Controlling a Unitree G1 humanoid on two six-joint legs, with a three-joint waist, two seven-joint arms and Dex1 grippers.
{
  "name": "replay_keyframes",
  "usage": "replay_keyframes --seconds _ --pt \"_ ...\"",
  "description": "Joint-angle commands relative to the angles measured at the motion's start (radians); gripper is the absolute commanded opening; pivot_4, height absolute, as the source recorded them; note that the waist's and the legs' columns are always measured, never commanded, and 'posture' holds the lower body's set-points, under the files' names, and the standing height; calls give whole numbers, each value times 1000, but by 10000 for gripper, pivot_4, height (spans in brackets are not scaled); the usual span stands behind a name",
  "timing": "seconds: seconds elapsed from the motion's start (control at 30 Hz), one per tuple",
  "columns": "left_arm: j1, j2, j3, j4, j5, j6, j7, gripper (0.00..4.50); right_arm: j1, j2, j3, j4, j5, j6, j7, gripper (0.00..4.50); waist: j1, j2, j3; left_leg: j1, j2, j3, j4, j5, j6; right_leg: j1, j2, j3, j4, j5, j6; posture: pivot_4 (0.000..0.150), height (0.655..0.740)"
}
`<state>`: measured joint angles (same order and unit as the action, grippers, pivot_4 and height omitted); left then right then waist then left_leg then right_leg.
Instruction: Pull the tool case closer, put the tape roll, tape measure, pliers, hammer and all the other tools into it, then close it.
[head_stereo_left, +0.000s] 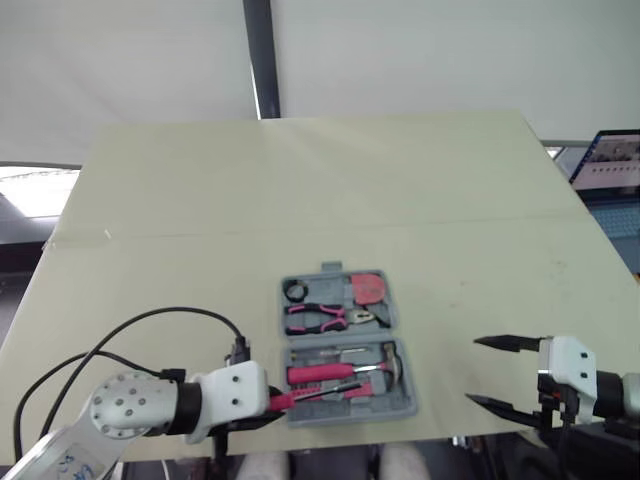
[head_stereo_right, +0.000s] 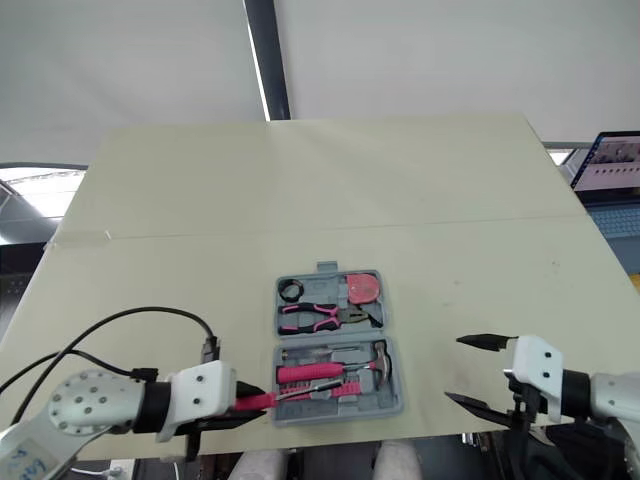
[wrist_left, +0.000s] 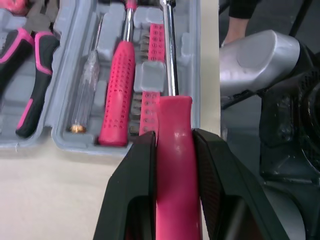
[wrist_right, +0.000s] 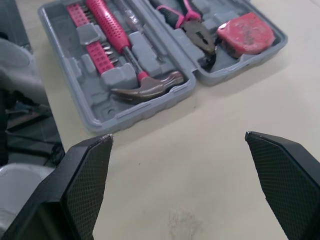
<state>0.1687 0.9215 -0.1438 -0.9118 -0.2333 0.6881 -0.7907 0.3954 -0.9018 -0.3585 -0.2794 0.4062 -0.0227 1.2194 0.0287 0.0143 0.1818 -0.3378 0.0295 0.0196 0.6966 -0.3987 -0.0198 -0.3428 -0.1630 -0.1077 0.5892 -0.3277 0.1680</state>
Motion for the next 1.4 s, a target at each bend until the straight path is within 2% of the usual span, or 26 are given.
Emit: replay_keyframes --seconds 0.03,0.17,0.57,1.07,1.4 --pt "-87 -23 -94 -62 9 103 42 5991 -5 -12 -9 0 6 -17 30 45000 -2 0 0 0 0 0 0 0 0 0 0 0 0 0 0 1500 7360" --pt "-202 -74 -196 -70 7 217 87 5991 -13 -16 -6 -4 9 -7 37 45000 -2 1 0 0 0 0 1 0 0 0 0 0 1 0 0 1500 7360" --pt "-486 -137 -422 -107 -20 492 144 5991 -21 -36 -13 8 9 -4 73 45000 -1 0 0 0 0 0 1 0 0 1 0 0 0 0 0 1500 7360" --pt "-662 -184 -662 15 26 536 212 5991 10 -28 -34 -28 6 11 46 45000 2 0 0 -1 0 -1 2 0 0 1 0 0 0 0 0 1500 7360" --pt "-694 -196 -697 62 34 540 232 5991 37 -26 -55 -57 10 26 31 45000 3 0 1 -1 0 -1 2 0 0 1 0 0 1 0 0 1500 7360"
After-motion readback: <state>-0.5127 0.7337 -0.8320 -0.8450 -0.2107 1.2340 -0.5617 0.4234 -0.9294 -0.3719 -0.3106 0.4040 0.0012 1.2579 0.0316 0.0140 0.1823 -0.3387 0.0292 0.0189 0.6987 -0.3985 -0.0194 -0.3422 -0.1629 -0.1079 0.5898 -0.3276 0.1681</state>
